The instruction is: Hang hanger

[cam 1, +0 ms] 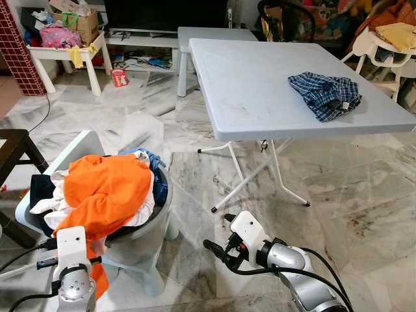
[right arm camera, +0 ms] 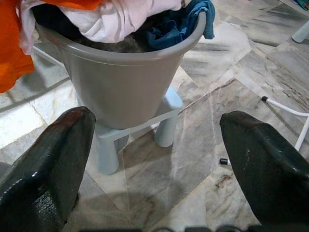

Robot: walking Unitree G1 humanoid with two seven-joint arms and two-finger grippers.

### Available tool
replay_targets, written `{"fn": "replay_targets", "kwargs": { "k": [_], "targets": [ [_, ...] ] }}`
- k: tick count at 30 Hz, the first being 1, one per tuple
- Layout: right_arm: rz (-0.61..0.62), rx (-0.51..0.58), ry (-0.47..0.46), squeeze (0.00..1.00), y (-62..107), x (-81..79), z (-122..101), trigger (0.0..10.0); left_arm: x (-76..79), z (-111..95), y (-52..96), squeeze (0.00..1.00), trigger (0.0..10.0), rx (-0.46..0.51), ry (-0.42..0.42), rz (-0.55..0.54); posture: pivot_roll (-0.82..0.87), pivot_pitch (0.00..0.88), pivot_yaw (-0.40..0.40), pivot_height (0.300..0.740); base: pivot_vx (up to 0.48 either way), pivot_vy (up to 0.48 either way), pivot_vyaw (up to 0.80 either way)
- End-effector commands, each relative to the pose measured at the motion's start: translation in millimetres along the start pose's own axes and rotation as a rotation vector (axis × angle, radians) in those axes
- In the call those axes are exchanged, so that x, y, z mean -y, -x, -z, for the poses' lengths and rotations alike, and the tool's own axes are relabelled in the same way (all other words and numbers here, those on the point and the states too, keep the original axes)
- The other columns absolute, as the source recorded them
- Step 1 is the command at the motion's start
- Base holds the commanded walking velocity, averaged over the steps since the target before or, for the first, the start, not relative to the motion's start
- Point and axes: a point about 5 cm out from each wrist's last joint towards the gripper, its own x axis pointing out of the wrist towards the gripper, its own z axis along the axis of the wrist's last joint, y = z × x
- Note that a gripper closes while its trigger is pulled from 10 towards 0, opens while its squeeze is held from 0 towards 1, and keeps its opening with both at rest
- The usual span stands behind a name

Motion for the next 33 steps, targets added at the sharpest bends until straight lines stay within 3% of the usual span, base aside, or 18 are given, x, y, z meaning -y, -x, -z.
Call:
{"fn": "replay_targets", "kwargs": {
  "k": [1,16,18,19,21,25,26,28,29,31,33],
  "targets": [
    [0.0,-0.013,0.003,0.0,0.9,1.3,2,10.0,8.8,-1,0.9,0.0,0.0,-0.011,0.007,0.038,0.05,0.0,-0.074,0.74,0.0,0.0,0.0],
    [-0.002,-0.019,0.004,0.0,0.4,0.8,4,10.0,14.0,-15,-1.0,0.0,0.0,0.059,0.006,0.051,0.05,0.0,-0.073,0.74,0.0,0.0,0.0],
    [0.001,-0.023,0.004,0.0,0.9,1.0,5,10.0,-3.4,-45,-7.0,0.0,0.0,0.231,-0.041,-0.05,0.05,0.0,-0.073,0.74,0.0,0.0,0.0],
    [0.002,-0.024,0.003,0.0,1.0,1.0,5,10.0,-8.2,-53,-8.9,0.0,0.0,0.272,-0.05,-0.079,0.05,0.0,-0.074,0.74,0.0,0.0,0.0],
    [0.002,-0.024,0.003,0.0,1.0,1.0,5,10.0,-10.5,-57,-9.9,0.0,0.0,0.289,-0.054,-0.093,0.05,0.0,-0.074,0.74,0.0,0.0,0.0],
    [-0.001,-0.024,0.007,0.0,0.0,0.2,5,10.0,-40.9,-115,-31.5,0.0,0.0,0.42,-0.03,-0.315,0.05,0.0,-0.072,0.74,0.0,0.0,0.0],
    [-0.001,-0.024,0.007,0.0,0.0,0.2,5,10.0,-40.9,-115,-31.5,0.0,0.0,0.42,-0.03,-0.315,0.05,0.0,-0.072,0.74,0.0,0.0,0.0],
    [-0.001,-0.023,0.01,0.0,-0.4,-0.2,4,10.0,-42.5,-146,-35.5,0.0,0.0,0.509,-0.02,-0.341,0.05,0.0,-0.067,0.74,0.0,0.0,0.0],
    [-0.001,-0.023,0.01,0.0,-0.4,-0.2,4,10.0,-42.5,-146,-35.5,0.0,0.0,0.509,-0.02,-0.341,0.05,0.0,-0.067,0.74,0.0,0.0,0.0],
    [0.003,-0.02,0.01,0.0,-0.4,-0.6,4,10.0,-32.8,-181,-33.4,0.0,0.0,0.644,-0.029,-0.291,0.04,0.0,-0.064,0.74,0.0,0.0,0.0],
    [0.005,-0.02,0.009,0.0,-0.4,-0.8,4,10.0,-27.8,-192,-31.6,0.0,0.0,0.693,-0.033,-0.258,0.04,0.0,-0.063,0.74,0.0,0.0,0.0]
  ]
}}
